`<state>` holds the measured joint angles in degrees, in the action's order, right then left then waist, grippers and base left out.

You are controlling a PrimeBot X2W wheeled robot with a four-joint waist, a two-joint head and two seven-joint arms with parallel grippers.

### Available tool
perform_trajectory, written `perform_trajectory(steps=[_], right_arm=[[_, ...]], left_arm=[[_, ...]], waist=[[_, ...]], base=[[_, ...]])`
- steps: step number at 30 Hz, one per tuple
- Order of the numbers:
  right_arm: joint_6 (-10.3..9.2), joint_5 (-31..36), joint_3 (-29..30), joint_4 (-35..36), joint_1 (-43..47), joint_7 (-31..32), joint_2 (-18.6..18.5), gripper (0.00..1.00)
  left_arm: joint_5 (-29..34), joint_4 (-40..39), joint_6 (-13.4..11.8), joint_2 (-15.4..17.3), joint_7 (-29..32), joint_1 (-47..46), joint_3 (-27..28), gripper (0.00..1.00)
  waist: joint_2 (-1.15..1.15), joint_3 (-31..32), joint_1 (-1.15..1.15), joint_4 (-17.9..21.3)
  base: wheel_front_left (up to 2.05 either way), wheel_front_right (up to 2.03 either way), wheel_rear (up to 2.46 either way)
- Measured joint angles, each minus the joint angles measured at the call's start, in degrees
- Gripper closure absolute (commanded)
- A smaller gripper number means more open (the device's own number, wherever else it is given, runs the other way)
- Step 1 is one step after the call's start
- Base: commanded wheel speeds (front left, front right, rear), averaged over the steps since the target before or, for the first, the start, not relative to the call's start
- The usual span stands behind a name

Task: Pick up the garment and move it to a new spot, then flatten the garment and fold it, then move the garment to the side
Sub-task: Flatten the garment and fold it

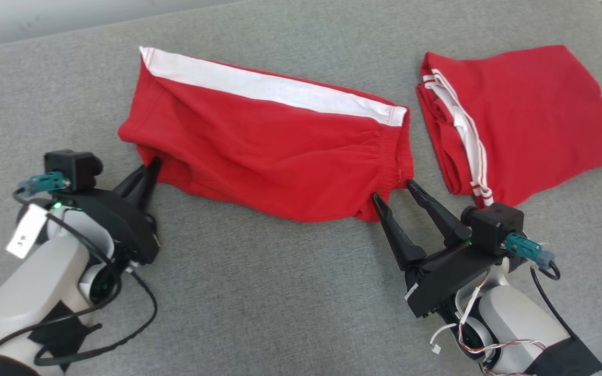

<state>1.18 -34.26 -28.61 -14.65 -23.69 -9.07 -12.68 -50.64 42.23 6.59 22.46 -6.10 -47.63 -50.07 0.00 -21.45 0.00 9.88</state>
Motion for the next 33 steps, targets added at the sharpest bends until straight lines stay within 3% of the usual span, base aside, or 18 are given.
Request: perform_trajectory(steps=[10,16,22,23,24,25,33], right_arm=[[-1.97,2.3,-1.3,-0.3,0.7,0.6,-0.5,0.0],[-3.79,6.9,-3.5,-5.4,-1.6,2.1,-1.6,0.0],[-4.77,7.7,-3.8,-8.2,-3.7,2.0,-0.1,0.0],[-4.77,7.8,-4.1,-8.7,-4.0,2.0,0.1,0.13],[-4.77,8.0,-4.3,-9.2,-4.2,2.0,0.2,0.88],[-4.77,8.1,-4.3,-9.6,-4.2,2.0,0.2,1.0],[-4.71,7.9,-3.9,-12.8,-4.6,0.7,0.5,1.0]], left_arm=[[0.8,1.4,0.1,-2.5,-1.8,-0.8,-1.1,1.0],[1.4,2.8,0.5,-3.9,-3.0,-1.0,-1.5,1.0],[1.4,3.6,0.5,-4.4,-3.6,-1.0,-1.9,1.0],[1.4,3.7,0.5,-4.4,-3.7,-1.0,-1.9,1.0],[1.4,3.8,0.5,-4.4,-4.0,-1.0,-1.9,1.0],[1.4,3.9,0.5,-4.4,-4.1,-1.0,-2.0,1.0],[1.4,5.9,0.5,-4.8,-5.1,-0.3,-2.0,1.0]], waist=[[0.0,-0.1,0.0,-2.1],[0.0,0.2,0.0,-3.1],[0.0,0.4,0.0,-3.7],[0.0,0.4,0.0,-3.8],[0.0,0.4,0.0,-3.8],[0.01,0.5,0.0,-3.9],[0.0,1.6,0.0,-4.3]], base=[[0.0,0.0,0.0],[0.0,0.0,0.0],[0.0,0.0,0.0],[0.0,0.0,0.0],[0.0,0.0,0.0],[0.0,0.0,0.0],[0.0,0.0,0.0]])
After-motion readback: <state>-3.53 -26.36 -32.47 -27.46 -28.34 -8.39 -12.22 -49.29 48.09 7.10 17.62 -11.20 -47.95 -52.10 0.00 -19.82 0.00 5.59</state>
